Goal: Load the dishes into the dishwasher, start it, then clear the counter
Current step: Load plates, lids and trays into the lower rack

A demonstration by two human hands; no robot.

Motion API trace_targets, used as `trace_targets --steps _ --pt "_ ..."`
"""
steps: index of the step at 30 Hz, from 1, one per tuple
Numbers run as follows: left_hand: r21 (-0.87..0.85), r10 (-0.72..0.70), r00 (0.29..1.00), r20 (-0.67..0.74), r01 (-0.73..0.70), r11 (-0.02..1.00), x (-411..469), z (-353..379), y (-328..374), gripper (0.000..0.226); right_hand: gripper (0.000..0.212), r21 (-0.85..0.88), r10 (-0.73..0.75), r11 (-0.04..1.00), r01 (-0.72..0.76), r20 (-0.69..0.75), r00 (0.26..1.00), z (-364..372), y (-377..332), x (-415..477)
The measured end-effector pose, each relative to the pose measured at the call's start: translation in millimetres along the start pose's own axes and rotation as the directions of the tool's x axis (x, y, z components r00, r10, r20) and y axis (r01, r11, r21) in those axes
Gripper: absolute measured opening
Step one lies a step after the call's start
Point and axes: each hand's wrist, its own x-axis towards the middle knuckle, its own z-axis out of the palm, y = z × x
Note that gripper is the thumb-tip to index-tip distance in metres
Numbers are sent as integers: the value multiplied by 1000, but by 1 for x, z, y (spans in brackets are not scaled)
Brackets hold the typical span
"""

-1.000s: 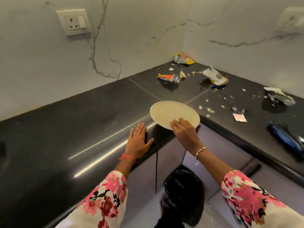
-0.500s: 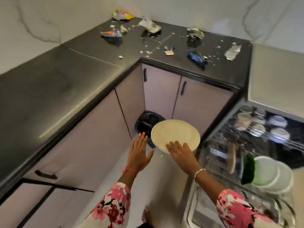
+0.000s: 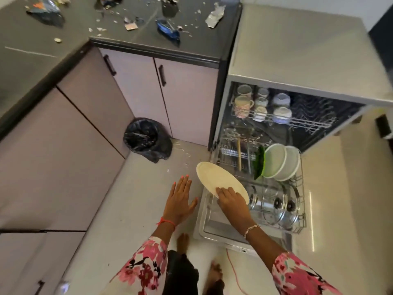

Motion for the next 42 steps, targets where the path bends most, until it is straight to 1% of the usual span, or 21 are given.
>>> trace_targets --steps 3,5,6,8,9,10,12,13,15,18,20,22,24,27,29,31,33,36,42 --pt "23 27 998 60 -28 999 18 23 15 74 56 112 121 986 -120 4 993 0 33 2" --pt "44 42 993 107 -47 998 34 39 19 73 44 181 198 964 -194 -5 980 3 54 13" --pt "45 51 990 132 -58 997 46 49 20 74 36 246 235 941 -233 21 972 10 66 21" --pt "51 65 983 174 -75 996 73 69 20 73 21 402 335 853 -333 67 940 26 91 43" --pt "57 64 977 205 -77 995 86 79 19 71 18 448 386 808 -383 88 918 33 103 55" --pt "65 77 975 208 -92 994 98 91 16 69 18 482 430 770 -417 91 898 41 115 67" --pt "30 98 966 239 -108 994 129 121 6 69 19 539 502 697 -473 103 858 61 137 96" --pt "24 107 961 256 -117 993 146 137 0 69 20 551 514 683 -479 103 852 72 148 112" --pt "44 127 963 239 -142 989 175 166 -12 69 22 529 507 709 -467 78 858 93 167 142" --pt "51 134 961 243 -150 987 219 210 -32 72 26 523 559 692 -497 47 828 126 194 190" --pt "70 135 965 225 -154 986 239 233 -42 70 30 476 551 727 -495 27 834 142 207 214" --pt "64 132 959 249 -152 986 255 258 -51 66 31 436 529 765 -475 -3 849 158 218 234" --pt "55 150 956 254 -169 984 269 277 -56 69 30 431 531 772 -468 -31 847 171 225 253" --pt "79 161 959 231 -184 980 289 292 -61 72 30 407 513 793 -453 -46 857 187 236 277" --pt "59 160 963 217 -176 983 299 299 -66 70 30 384 505 804 -454 -38 862 197 241 290" --pt "56 152 968 202 -166 985 305 303 -70 68 29 410 505 794 -449 -32 862 205 244 299" --pt "47 134 967 214 -148 988 308 309 -77 66 29 440 502 785 -436 -38 864 213 246 306" --pt "23 116 961 251 -126 992 308 312 -84 64 28 422 499 795 -435 -50 865 223 249 313" --pt "-35 123 961 249 -118 992 308 317 -89 66 27 397 508 797 -454 -36 860 238 255 322"
